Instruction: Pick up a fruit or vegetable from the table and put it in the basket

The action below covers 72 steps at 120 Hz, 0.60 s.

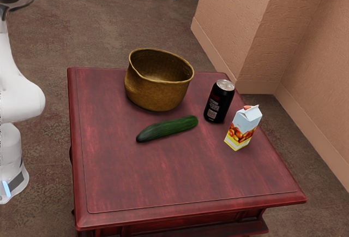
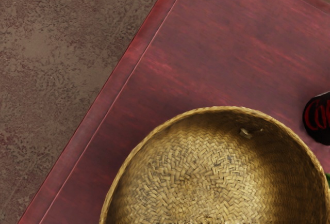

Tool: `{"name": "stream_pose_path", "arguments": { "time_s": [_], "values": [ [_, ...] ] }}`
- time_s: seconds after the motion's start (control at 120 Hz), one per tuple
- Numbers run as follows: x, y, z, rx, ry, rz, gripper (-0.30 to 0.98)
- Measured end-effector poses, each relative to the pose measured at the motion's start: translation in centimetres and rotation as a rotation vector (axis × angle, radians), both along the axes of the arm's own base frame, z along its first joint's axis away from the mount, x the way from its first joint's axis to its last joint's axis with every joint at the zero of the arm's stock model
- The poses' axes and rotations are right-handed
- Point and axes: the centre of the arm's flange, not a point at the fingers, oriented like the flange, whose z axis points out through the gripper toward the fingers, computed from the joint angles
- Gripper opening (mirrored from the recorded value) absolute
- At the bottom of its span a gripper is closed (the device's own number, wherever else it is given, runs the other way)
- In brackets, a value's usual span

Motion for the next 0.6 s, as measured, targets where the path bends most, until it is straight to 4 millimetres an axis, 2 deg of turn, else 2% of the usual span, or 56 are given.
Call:
{"name": "stream_pose_path", "arguments": {
  "time_s": [0.042,0.067,0.108,0.167,0.275,0.342,0.5,0.6],
  "values": [
    [-0.4,-4.3,0.3,0.021,0.008,-0.058,0.68],
    [-0.3,-7.1,-0.7,0.039,0.036,-0.092,0.68],
    [0.3,-10.4,-3.5,0.069,0.098,-0.129,0.69],
    [1.1,-13.3,-8.7,0.1,0.187,-0.149,0.69],
    [1.9,-14.9,-17.6,0.124,0.313,-0.126,0.69],
    [2.1,-14.9,-21.0,0.118,0.345,-0.096,0.69],
    [2.7,-15.2,-23.7,0.095,0.339,-0.021,0.69],
    [2.9,-16.5,-23.8,0.093,0.323,-0.001,0.69]
  ]
}}
